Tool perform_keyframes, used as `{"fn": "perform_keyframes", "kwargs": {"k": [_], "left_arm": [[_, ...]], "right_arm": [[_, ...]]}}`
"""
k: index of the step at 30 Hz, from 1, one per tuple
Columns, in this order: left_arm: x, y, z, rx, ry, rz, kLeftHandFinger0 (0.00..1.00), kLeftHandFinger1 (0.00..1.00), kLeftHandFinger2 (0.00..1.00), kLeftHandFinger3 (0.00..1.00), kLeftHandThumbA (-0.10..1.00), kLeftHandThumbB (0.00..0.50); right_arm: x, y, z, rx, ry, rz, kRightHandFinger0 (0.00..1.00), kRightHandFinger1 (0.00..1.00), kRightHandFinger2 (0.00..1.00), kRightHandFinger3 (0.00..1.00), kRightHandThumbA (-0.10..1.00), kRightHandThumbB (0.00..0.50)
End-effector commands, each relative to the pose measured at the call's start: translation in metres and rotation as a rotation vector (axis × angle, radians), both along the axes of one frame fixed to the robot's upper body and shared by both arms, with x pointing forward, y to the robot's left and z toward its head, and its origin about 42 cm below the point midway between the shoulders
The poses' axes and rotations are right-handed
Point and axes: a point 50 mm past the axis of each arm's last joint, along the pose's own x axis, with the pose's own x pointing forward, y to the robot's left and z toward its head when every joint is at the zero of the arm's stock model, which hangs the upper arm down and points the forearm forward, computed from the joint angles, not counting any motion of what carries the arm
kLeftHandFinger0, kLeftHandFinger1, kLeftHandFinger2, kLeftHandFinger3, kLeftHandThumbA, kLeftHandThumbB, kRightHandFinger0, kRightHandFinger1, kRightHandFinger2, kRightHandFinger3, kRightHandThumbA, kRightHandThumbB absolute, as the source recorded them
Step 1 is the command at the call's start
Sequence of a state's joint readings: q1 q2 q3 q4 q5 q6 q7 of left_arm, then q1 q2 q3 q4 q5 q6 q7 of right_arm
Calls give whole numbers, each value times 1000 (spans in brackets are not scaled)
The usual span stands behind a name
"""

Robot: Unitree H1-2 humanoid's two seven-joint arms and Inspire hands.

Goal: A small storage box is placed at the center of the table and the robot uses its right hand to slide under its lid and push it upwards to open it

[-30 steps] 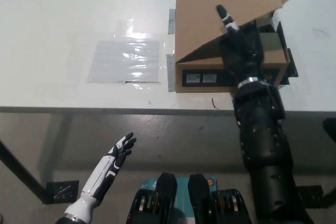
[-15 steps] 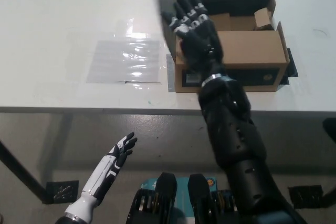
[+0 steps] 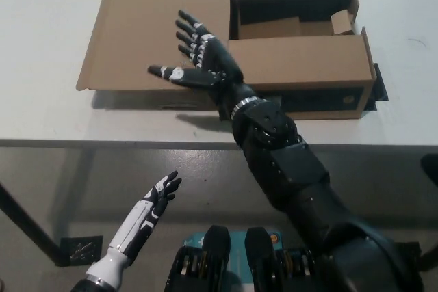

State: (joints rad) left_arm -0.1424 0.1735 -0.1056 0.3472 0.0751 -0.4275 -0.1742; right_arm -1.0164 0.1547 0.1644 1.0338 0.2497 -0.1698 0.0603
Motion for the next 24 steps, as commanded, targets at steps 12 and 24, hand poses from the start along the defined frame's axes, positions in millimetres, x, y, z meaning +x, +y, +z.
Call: {"fn": "perform_keyframes", "kwargs": {"k": [12, 24], "left_arm": [[20, -7, 24, 17, -64, -58, 1000, 1000, 1000, 1000, 1000, 500], [18, -7, 21, 10, -64, -59, 1000, 1000, 1000, 1000, 1000, 500]], "right_arm": [[20, -4, 7, -824, -196, 130, 1000, 1000, 1000, 1000, 1000, 424], [15, -31, 170, -318, -499, 19, 1000, 1000, 1000, 1000, 1000, 373]]}}
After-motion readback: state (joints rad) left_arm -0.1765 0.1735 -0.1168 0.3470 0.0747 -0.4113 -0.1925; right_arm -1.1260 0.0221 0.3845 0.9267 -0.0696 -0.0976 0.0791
